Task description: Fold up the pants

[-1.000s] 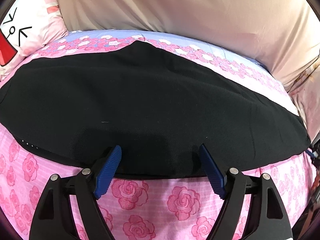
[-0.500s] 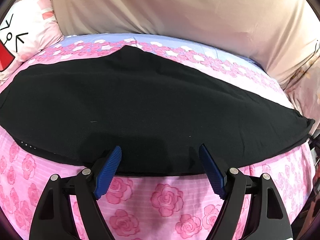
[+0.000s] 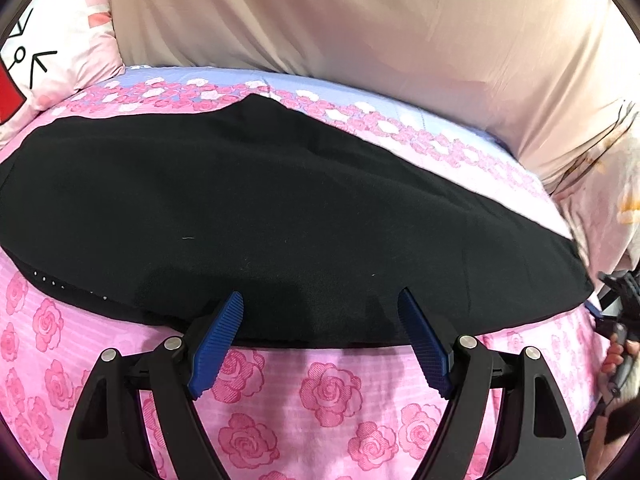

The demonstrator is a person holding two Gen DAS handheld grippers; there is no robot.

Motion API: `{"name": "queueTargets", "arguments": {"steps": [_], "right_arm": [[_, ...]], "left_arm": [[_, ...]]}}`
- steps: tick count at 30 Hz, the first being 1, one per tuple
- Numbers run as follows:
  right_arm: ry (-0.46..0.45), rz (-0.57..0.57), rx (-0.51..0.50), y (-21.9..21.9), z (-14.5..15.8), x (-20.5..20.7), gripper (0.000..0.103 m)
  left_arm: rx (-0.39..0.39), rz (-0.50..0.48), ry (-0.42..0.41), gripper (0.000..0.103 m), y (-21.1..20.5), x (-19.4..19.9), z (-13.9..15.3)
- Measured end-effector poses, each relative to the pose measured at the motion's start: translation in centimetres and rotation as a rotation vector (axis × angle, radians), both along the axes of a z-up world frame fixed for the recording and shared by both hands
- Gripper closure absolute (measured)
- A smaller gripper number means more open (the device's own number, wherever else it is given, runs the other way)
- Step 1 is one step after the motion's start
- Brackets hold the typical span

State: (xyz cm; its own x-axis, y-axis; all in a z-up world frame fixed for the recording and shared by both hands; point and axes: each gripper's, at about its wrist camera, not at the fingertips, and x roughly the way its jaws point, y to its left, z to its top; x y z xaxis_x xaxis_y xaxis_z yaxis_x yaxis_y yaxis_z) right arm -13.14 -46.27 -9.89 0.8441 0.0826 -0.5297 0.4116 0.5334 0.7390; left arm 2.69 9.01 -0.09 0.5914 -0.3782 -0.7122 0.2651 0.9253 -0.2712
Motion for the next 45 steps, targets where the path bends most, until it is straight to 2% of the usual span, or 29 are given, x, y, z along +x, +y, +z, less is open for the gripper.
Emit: {"name": "queueTargets", "arguments": {"steps": [1, 2, 3, 6, 8, 9, 11, 13, 14, 16, 18, 19, 21, 23, 25, 26, 27, 28, 31, 32, 33, 37, 38, 41, 42, 45], "right_arm": [[0.025, -0.001, -0.034, 0.3, 0.1, 1.1, 0.037], [0.042, 0.004, -0.044, 0.6, -0.1, 2.0, 0.072], [0.060, -0.005, -0.047, 0.8, -0.1, 2.8, 0.084], [0.017, -0.030, -0.158, 2.7, 3.5, 3.2, 0.095], [-0.077, 0.014, -0.252, 5.7, 8.7, 3.6, 0.095], [-0.130, 0.062, -0.322, 8.4, 12.1, 4.3, 0.095], [-0.197, 0.154, -0.426, 12.9, 16.6, 6.1, 0.095], [-0.266, 0.288, -0.510, 19.3, 20.4, 8.6, 0.095], [-0.285, 0.354, -0.525, 22.1, 21.1, 9.8, 0.095], [-0.270, 0.551, -0.533, 29.1, 20.4, 13.9, 0.091], [-0.192, 0.698, -0.538, 34.5, 17.1, 17.0, 0.082], [-0.119, 0.768, -0.556, 37.2, 14.3, 18.3, 0.080], [-0.022, 0.801, -0.615, 39.3, 10.8, 18.1, 0.080], [-0.008, 0.716, -0.607, 37.1, 9.7, 15.9, 0.077], [-0.002, 0.590, -0.565, 33.1, 9.9, 13.5, 0.056], [0.011, 0.507, -0.560, 30.8, 9.9, 12.1, 0.040], [0.035, 0.426, -0.552, 28.0, 9.6, 10.8, 0.033], [0.058, 0.394, -0.536, 26.5, 9.1, 10.5, 0.033], [0.085, 0.365, -0.370, 22.8, 6.6, 9.9, 0.028], [0.092, 0.358, -0.322, 22.2, 5.5, 10.3, 0.021], [0.098, 0.360, -0.287, 21.8, 4.5, 10.4, 0.018], [0.098, 0.415, -0.129, 22.3, 0.8, 12.3, 0.017], [0.065, 0.405, -0.142, 22.5, 0.8, 12.4, 0.016], [0.063, 0.438, -0.134, 23.6, 0.6, 13.2, 0.079], [0.047, 0.442, -0.146, 23.6, 1.0, 13.1, 0.085], [-0.023, 0.407, -0.247, 22.4, 4.1, 11.0, 0.090]], "left_arm": [[-0.011, -0.002, -0.002, 0.026, 0.3, -0.1, 0.1], [-0.023, -0.004, -0.001, 0.026, 0.7, -0.2, 0.2], [-0.026, -0.002, -0.001, 0.026, 1.0, -0.2, 0.3], [-0.036, 0.011, -0.012, 0.026, 2.8, -0.4, 1.1], [-0.039, 0.024, -0.027, 0.026, 4.3, -0.5, 1.7], [-0.038, 0.030, -0.033, 0.026, 4.8, -0.5, 1.9], [-0.043, 0.044, -0.049, 0.026, 6.3, -0.5, 2.4], [-0.057, 0.057, -0.060, 0.026, 7.4, -0.4, 2.7], [-0.071, 0.068, -0.067, 0.026, 8.3, -0.3, 2.9], [-0.088, 0.083, -0.072, 0.026, 9.4, -0.2, 3.0], [-0.111, 0.103, -0.069, 0.026, 11.0, -0.1, 3.0], [-0.122, 0.118, -0.062, 0.026, 11.9, -0.2, 2.8], [-0.130, 0.142, -0.057, 0.026, 13.5, -0.5, 2.6], [-0.136, 0.171, -0.056, 0.026, 15.4, -0.9, 2.3], [-0.134, 0.199, -0.050, 0.026, 17.2, -0.9, 2.0], [-0.139, 0.219, -0.042, 0.026, 18.3, -0.6, 1.8], [-0.154, 0.235, -0.034, 0.026, 19.2, -0.5, 1.6], [-0.173, 0.246, -0.027, 0.026, 20.0, -0.3, 1.4], [-0.230, 0.291, -0.005, 0.026, 21.7, 0.4, 0.8], [-0.243, 0.300, -0.003, 0.026, 21.9, 0.5, 0.7], [-0.249, 0.302, -0.005, 0.026, 21.9, 0.5, 0.7], [-0.242, 0.284, -0.009, 0.026, 20.7, 0.2, 1.2], [-0.235, 0.276, -0.007, 0.026, 20.3, 0.1, 1.3], [-0.207, 0.257, 0.004, 0.026, 18.9, 0.1, 1.5], [-0.200, 0.253, 0.008, 0.026, 18.5, 0.2, 1.6], [-0.181, 0.237, 0.017, 0.026, 16.5, 0.3, 2.1]]}}
